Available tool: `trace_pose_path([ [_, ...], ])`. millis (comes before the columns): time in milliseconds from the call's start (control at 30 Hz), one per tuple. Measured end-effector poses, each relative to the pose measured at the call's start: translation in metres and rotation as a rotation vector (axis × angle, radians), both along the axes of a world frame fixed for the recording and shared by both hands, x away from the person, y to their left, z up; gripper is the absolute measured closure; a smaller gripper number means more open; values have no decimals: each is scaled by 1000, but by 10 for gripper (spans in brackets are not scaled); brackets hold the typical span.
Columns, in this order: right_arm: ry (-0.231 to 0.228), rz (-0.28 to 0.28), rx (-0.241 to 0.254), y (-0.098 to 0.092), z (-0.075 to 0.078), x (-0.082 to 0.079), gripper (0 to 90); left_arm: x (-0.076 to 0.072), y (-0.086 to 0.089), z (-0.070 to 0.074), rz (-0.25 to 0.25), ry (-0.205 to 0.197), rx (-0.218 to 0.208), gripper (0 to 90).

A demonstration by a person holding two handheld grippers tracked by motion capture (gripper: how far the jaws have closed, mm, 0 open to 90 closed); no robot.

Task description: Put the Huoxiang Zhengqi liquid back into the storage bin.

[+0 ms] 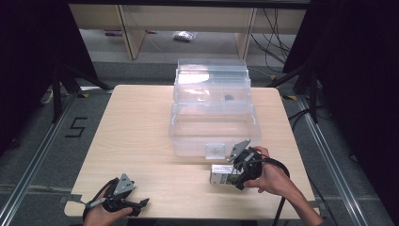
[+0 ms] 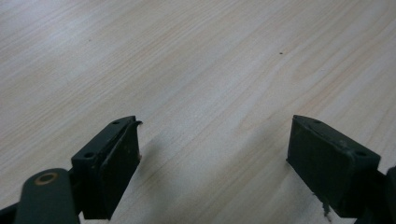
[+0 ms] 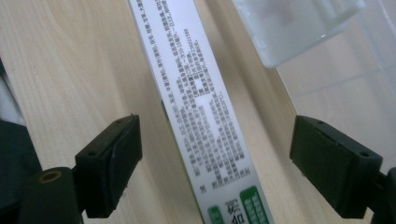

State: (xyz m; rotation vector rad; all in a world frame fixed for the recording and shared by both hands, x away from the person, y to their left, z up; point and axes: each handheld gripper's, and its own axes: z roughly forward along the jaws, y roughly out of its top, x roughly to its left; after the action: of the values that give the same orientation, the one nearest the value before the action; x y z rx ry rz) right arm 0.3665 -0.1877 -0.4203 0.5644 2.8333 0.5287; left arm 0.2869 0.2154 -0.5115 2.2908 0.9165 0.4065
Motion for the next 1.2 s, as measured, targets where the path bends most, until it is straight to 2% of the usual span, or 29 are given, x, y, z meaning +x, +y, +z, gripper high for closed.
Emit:
trace_pose_path([
  [100, 19, 4, -26, 5, -3, 3, 187, 0, 0, 0, 0, -1, 0, 164],
  [167, 28, 28, -43, 8, -5, 6, 202, 0, 0, 0, 0, 0, 0, 163],
  [200, 34, 15, -55, 10, -6, 5, 208, 0, 0, 0, -1, 0, 0, 164],
  [233, 36, 37, -56, 10, -6, 6, 213, 0, 0, 0, -1, 0, 0, 163],
  [300, 68, 26, -74, 11, -7, 7, 225, 0, 0, 0, -1, 0, -1, 163],
  [333, 68, 26, -74, 11, -7, 7, 225, 0, 0, 0, 0, -1, 0, 163],
  [400, 70, 54, -78, 11, -10, 11, 260, 0, 0, 0, 0, -1, -1, 163],
  [467, 75, 40, -81, 11, -12, 11, 292, 0, 0, 0, -1, 0, 0, 163],
  [500, 93, 45, -89, 12, -12, 12, 308, 0, 0, 0, -1, 0, 0, 163],
  [567, 87, 58, -86, 12, -13, 13, 328, 0, 0, 0, -1, 0, 1, 164],
  [633, 114, 63, -103, 12, -15, 14, 375, 0, 0, 0, -2, -1, -1, 163],
  [667, 120, 41, -110, 12, -15, 13, 392, 0, -1, 0, -4, 0, -1, 164],
  [700, 124, 43, -113, 12, -15, 14, 407, 0, -1, 0, -3, -1, -1, 164],
  [767, 116, 94, -105, 12, -17, 18, 430, 0, -1, 0, -3, 0, 0, 164],
  [800, 135, 53, -122, 13, -16, 15, 443, 0, -1, 0, -2, -1, 0, 164],
  [867, 139, 67, -126, 13, -18, 15, 454, 0, 0, 0, -1, -1, -1, 164],
  [933, 130, 110, -163, 14, -19, 18, 509, 0, -1, 0, -4, 0, 3, 164],
  [967, 139, 102, -163, 15, -20, 17, 535, 0, -1, 0, -4, 1, 1, 163],
  [1000, 138, 127, -175, 15, -19, 18, 561, 0, -1, 0, -4, 0, 1, 163],
  [1033, 138, 127, -175, 15, -19, 18, 561, 0, -1, 0, -4, 0, 1, 163],
  [1067, 142, 160, -174, 16, -20, 20, 578, 0, -1, 0, -3, -1, 0, 163],
  [1167, 151, 155, -203, 19, -17, 18, 620, 0, 0, 0, -2, 0, 0, 163],
  [1200, 135, 206, -211, 20, -16, 20, 637, 0, 0, 0, -4, 0, 3, 163],
])
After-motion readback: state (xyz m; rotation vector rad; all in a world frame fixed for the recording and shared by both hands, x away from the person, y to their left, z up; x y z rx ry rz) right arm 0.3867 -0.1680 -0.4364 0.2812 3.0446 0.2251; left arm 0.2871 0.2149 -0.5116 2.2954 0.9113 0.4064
